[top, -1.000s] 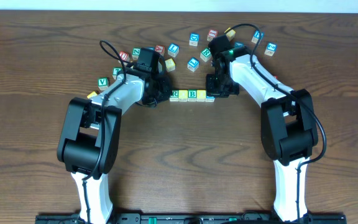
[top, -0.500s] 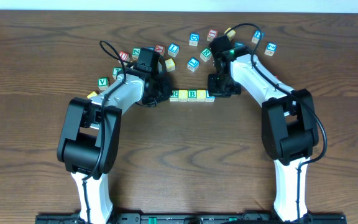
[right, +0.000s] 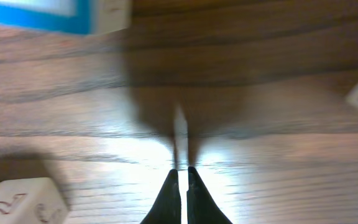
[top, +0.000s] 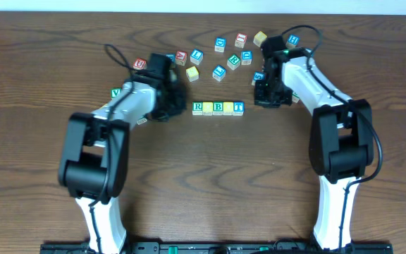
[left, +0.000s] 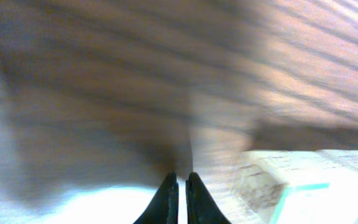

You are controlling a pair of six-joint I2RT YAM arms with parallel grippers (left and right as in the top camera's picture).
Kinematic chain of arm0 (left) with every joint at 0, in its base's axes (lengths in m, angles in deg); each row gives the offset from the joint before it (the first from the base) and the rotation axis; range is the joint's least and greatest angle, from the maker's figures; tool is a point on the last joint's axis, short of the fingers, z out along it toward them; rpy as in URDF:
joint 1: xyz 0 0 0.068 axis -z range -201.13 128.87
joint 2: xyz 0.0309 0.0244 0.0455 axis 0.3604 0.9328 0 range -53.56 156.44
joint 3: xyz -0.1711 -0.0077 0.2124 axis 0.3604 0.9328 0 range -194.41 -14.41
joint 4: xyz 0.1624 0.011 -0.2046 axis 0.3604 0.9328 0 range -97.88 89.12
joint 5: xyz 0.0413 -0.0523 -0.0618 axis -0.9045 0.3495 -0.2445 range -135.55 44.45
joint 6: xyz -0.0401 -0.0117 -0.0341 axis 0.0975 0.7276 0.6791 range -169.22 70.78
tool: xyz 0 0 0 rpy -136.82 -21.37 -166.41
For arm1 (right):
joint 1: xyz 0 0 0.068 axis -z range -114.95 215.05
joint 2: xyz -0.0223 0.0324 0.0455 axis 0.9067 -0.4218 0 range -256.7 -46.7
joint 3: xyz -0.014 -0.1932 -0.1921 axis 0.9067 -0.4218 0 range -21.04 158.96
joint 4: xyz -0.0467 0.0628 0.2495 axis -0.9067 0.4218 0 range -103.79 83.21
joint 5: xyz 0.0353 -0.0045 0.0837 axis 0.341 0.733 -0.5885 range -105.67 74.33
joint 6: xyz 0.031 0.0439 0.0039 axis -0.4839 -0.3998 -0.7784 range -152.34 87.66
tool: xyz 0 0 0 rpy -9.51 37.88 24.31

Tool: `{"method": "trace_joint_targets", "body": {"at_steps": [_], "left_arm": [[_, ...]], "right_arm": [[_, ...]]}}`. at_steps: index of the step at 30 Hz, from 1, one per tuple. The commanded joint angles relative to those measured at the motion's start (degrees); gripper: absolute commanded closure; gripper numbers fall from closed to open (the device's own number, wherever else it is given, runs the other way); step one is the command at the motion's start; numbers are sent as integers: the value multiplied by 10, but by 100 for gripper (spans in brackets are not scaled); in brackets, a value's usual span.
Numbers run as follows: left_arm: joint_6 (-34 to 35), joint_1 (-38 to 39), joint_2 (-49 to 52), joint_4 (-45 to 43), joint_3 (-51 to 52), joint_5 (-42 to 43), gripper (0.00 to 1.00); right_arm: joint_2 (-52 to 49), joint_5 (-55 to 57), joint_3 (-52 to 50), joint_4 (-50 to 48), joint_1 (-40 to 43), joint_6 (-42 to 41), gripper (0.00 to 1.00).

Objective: Spell out ROBOT

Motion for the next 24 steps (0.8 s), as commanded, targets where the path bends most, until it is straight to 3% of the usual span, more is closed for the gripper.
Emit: {"method": "trace_joint_targets", "body": {"at_steps": [1,10,13,16,18,21,23,24], "left_arm": [[-36,-49,-59,25,-26,-32,93],[-46,-138,-245,65,-31,-32,92],[-47,-163,-316,65,-31,-32,89],[-47,-183,-364,74,-31,-32,69],[-46,-196,-392,96,-31,-32,52],[-46,-200,-407,129,-31,-32,8],[-46,-200,-406,136,-31,-32,2],[-46,-200,-405,136,-30,-32,2]], "right_arm": [[53,-12,9,1,19,31,99],[194,-12,12,3,51,73,95],[251,-10,12,17,58,90,88],[296,-8,12,38,60,97,69],[327,-8,12,49,60,96,44],[357,-8,12,65,60,96,18],[376,-8,12,75,60,96,1],[385,-8,12,77,60,96,1]]}}
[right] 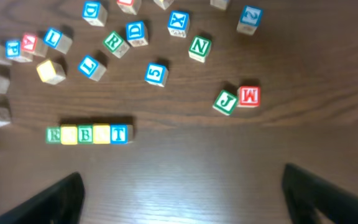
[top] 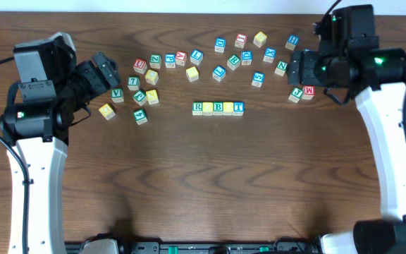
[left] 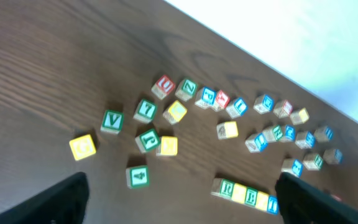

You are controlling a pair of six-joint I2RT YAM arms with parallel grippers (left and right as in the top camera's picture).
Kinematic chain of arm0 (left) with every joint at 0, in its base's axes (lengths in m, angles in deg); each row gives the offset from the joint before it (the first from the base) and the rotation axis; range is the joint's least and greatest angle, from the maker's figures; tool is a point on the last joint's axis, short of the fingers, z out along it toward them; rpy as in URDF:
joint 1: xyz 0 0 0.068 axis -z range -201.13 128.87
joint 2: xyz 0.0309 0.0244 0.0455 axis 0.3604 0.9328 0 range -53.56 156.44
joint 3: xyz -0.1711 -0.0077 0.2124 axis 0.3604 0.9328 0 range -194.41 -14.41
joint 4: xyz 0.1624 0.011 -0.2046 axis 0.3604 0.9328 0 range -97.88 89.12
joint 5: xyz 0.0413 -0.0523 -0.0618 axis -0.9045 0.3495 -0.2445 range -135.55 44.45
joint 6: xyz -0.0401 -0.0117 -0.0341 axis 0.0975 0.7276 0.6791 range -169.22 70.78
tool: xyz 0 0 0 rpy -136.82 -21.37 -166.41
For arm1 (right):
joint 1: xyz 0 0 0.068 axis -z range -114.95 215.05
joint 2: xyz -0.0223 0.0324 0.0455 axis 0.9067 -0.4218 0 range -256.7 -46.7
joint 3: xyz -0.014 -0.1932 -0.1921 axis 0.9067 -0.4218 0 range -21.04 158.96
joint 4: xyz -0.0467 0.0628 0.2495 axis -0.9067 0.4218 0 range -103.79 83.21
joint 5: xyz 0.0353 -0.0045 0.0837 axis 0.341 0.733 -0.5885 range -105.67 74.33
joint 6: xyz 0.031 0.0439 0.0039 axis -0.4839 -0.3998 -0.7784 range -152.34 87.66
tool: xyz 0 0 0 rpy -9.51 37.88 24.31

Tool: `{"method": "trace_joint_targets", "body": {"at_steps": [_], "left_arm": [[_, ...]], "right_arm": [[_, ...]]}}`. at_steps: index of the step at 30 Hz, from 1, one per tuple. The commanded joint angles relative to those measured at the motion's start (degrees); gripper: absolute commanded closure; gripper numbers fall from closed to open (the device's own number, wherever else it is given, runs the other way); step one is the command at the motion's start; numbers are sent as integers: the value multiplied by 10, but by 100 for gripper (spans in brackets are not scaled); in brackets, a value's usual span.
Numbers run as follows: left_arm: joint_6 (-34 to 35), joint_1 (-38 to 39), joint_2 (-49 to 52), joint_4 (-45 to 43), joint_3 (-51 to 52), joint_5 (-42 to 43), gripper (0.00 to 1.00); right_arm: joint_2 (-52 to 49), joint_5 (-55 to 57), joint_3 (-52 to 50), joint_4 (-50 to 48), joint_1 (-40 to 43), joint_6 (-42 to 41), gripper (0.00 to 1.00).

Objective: Spell out ROBOT

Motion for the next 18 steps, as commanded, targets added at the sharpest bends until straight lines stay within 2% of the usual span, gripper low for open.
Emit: {"method": "trace_joint_targets", "body": {"at_steps": [1,18], "left_arm": [[-7,-1,5,4,-8,-4,2],[-7,-1,8,4,-8,-4,2]], "right_arm": [[36,0,8,9,2,3,1],[48,-1,8,15,2,3,1]]}}
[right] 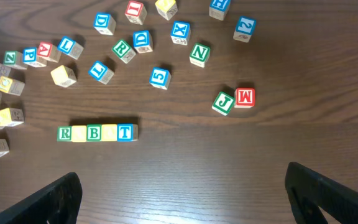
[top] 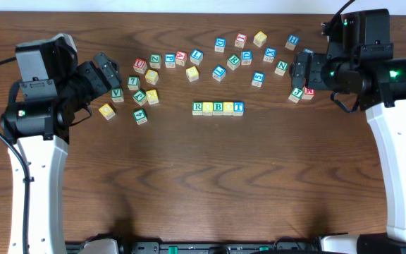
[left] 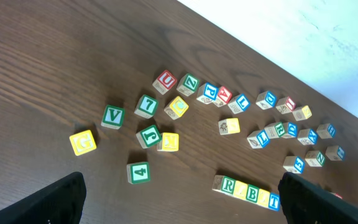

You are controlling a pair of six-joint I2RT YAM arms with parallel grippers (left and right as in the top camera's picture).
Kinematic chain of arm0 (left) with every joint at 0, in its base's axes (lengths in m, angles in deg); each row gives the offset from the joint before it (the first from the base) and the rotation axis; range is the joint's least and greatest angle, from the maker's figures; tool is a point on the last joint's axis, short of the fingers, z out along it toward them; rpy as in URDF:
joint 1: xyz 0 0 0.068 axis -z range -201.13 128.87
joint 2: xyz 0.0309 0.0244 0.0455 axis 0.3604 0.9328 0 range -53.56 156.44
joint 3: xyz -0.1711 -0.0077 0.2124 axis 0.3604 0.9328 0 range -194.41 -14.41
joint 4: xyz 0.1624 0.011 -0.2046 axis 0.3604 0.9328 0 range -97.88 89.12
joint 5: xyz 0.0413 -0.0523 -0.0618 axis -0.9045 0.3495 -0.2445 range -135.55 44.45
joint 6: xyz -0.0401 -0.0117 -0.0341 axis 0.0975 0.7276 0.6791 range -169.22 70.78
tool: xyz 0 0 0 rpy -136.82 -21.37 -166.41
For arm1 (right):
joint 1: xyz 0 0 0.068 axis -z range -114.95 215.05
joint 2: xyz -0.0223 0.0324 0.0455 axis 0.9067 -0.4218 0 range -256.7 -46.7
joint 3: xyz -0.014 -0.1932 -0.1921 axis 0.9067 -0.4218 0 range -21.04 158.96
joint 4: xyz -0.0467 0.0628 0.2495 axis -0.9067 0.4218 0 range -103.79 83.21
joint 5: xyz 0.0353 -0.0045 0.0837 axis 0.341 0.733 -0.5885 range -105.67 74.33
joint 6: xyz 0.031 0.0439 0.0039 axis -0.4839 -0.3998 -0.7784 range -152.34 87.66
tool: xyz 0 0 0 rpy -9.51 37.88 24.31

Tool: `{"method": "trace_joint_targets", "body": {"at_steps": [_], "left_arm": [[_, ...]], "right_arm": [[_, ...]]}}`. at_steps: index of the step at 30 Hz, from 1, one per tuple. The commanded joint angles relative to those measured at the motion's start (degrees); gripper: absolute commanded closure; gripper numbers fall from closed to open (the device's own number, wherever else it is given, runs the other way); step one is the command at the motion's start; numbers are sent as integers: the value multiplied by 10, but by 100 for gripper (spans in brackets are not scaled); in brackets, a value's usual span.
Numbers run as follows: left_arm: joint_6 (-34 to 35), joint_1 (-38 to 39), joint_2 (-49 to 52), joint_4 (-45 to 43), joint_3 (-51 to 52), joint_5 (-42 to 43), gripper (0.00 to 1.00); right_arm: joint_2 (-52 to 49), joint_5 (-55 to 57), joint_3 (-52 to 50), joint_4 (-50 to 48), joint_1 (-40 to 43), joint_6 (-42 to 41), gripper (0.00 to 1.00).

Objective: Spell out ROBOT

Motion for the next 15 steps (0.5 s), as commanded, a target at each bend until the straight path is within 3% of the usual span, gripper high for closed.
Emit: {"method": "trace_joint_targets", "body": {"at_steps": [1,10,15], "left_arm": [[-8,-2,4,0,-8,-4,2],[-8,-2,4,0,-8,-4,2],[-8,-2,4,0,-8,-4,2]], "right_arm": [[5,-1,8,6,2,4,1],[5,21,6,9,5,7,1],[35,47,-22,-69,7,104,1]]}}
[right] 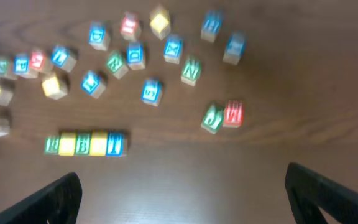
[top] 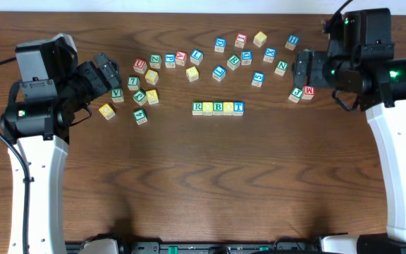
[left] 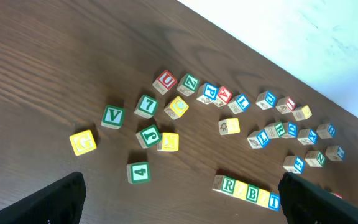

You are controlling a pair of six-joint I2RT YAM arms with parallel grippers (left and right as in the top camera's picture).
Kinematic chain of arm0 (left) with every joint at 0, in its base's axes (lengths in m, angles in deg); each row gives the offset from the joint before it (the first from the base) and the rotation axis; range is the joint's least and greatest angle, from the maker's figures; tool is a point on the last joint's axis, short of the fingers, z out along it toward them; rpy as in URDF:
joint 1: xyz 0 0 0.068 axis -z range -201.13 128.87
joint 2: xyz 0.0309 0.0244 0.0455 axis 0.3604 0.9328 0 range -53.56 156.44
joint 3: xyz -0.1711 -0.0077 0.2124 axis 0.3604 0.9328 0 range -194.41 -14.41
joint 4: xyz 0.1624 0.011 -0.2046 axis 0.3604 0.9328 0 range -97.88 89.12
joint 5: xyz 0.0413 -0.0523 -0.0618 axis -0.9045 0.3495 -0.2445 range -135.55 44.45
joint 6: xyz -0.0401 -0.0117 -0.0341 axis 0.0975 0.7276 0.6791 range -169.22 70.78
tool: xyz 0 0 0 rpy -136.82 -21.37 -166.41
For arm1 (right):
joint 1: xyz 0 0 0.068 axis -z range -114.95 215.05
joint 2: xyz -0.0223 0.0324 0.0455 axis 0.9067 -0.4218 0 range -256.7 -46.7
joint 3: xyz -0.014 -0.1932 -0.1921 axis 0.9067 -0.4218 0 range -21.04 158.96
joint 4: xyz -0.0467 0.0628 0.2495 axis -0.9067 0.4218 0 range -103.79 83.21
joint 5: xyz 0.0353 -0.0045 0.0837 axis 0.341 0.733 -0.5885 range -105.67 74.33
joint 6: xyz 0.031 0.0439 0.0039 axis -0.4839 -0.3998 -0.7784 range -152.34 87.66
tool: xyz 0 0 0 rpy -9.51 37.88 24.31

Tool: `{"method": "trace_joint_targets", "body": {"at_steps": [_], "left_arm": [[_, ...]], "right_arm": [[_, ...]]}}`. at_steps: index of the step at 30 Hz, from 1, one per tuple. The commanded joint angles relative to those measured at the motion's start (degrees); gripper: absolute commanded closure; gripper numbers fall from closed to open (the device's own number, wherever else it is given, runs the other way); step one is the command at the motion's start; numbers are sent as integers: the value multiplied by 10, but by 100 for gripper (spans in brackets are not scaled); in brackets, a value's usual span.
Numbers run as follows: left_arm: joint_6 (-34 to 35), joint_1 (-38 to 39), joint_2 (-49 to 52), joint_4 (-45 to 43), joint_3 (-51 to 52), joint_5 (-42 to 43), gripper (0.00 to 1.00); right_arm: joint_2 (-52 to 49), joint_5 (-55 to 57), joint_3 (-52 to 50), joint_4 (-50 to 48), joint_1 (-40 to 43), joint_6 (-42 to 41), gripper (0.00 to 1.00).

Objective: Spell out ROBOT

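Five letter blocks stand in a row (top: 218, 107) at the table's middle, reading green R, yellow, green B, yellow, blue T. The letters on the two yellow blocks are too faint to read. The row also shows in the left wrist view (left: 246, 192) and, blurred, in the right wrist view (right: 84, 144). My left gripper (top: 104, 74) hangs high at the left, open and empty, with its fingers wide apart (left: 179, 211). My right gripper (top: 303, 67) hangs high at the right, also open and empty (right: 185, 205).
Loose letter blocks lie scattered behind the row: a yellow G (top: 106, 111), a green 4 (top: 140, 116) and a green V (top: 116, 93) at the left. A green J and a red M (top: 307, 90) lie at the right. Several more blocks lie along the back.
The right wrist view is now blurred and its blocks sit a little lower in the frame, so the right arm has shifted slightly. The left arm and all blocks are unchanged.
Both grippers were shut and low on the table, the left one left of the row and the right one just past its T end. Then both stood raised at the sides, open and empty, and they stay there. The five-block row has not changed.
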Motion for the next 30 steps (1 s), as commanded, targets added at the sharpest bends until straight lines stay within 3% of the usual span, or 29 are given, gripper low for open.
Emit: {"method": "trace_joint_targets", "body": {"at_steps": [1,16,24,30], "left_arm": [[-8,-2,4,0,-8,-4,2],[-8,-2,4,0,-8,-4,2],[-8,-2,4,0,-8,-4,2],[-8,-2,4,0,-8,-4,2]], "right_arm": [[44,25,-31,-54,5,82,1],[417,19,-498,-423,32,89,1],[634,1,-738,-555,32,88,1],[742,-1,-881,-664,32,87,1]]}}
